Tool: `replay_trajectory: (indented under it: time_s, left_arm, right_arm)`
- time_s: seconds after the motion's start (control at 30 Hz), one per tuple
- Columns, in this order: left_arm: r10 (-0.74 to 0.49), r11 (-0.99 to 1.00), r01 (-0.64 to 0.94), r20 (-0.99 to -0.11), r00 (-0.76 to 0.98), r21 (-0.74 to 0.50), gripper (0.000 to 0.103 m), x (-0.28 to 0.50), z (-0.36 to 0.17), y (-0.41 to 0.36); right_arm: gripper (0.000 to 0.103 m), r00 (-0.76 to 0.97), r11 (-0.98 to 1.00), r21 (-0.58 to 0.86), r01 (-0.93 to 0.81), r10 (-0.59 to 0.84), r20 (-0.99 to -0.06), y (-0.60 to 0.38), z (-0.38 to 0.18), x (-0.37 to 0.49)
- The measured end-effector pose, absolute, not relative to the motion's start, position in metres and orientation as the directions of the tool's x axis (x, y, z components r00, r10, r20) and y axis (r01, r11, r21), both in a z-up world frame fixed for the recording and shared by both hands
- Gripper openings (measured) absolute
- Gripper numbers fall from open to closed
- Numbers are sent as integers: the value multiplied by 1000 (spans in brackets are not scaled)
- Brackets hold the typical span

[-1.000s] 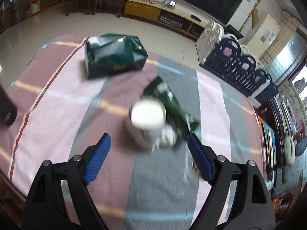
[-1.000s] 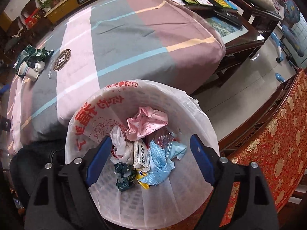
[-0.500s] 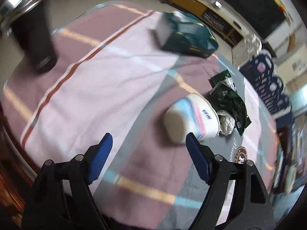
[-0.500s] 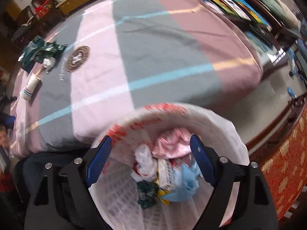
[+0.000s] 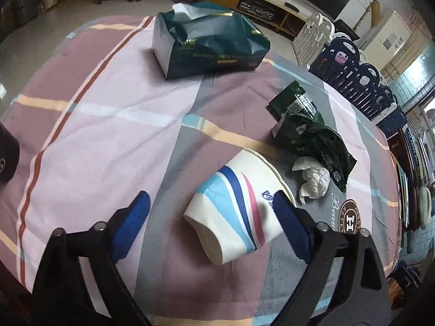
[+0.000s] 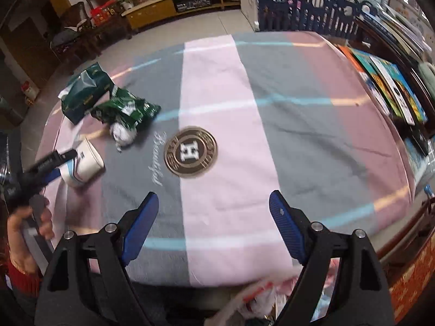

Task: Collect trash
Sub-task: 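Grasp the white paper cup by its rim with the left tool, then grasp the green snack bag with the right tool while the left holds the cup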

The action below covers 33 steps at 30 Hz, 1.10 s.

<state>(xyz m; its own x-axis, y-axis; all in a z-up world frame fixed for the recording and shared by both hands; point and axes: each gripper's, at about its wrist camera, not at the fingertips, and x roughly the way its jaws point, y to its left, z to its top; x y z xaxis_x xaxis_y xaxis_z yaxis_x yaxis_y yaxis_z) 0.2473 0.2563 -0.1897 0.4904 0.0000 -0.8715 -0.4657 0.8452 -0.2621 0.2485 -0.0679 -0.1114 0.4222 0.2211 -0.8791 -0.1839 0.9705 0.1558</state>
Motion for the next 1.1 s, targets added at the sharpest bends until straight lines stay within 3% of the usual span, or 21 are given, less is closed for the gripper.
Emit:
replay_trajectory:
  time_s: [0.03,0.07,0.13,0.2,0.3,0.4,0.47,0.53,0.6,0.73,0.87,1.0,1.07,1.1]
  left_arm:
    - [-22,835,-471,-873,486,-283,67,243,-194,257]
    - [-43,826,-469,-865,499,-312,67,238,-195,257]
    - [-87,811,-451,-838,538,-373,52,227,-197,257]
    - [-89,810,-438,-820,566,-390,50,216,-198,254]
    - [-85,815,-423,-804,588,-396,46,204,-199,247]
    - [-78,824,-412,-798,597,-389,46,201,-198,243]
    - [-92,824,-402,-794,601,-400,45,199,-198,243]
    - [-95,828,-394,-792,603,-399,45,199,-198,241]
    - [-96,829,-390,-790,606,-400,44,197,-198,243]
    - [-125,823,-369,-772,624,-432,40,198,-198,240]
    - [-204,820,-320,-765,611,-474,39,198,-197,226]
    - [-219,825,-299,-758,614,-480,39,185,-189,214]
    - [-230,816,-310,-765,602,-488,39,176,-189,211]
    - [-230,814,-320,-775,589,-485,39,171,-192,209]
  right_arm:
    - [82,434,968,150,-199,224,-873,-58,-110,258]
    - [82,454,964,132,-230,226,-862,-40,-109,272]
    - [82,498,960,41,-277,179,-849,-6,-110,293]
    - [82,536,936,-99,-337,105,-838,38,-116,311]
    - [82,508,877,-125,-464,148,-849,95,-127,330]
    - [82,548,836,-235,-495,91,-831,132,-140,345]
    - [66,521,818,-251,-517,69,-850,142,-154,355]
    - [13,463,829,-219,-514,54,-885,136,-164,364]
    - [8,400,865,-98,-493,125,-908,114,-162,365]
    - [8,235,875,241,-421,362,-902,47,-145,352]
    - [8,11,780,567,-267,590,-807,-16,-160,321]
    - [10,-22,822,534,-195,541,-841,-63,-189,294]
    - [22,20,847,514,-137,521,-853,-88,-197,291]
    - [34,48,849,518,-106,525,-850,-100,-196,289]
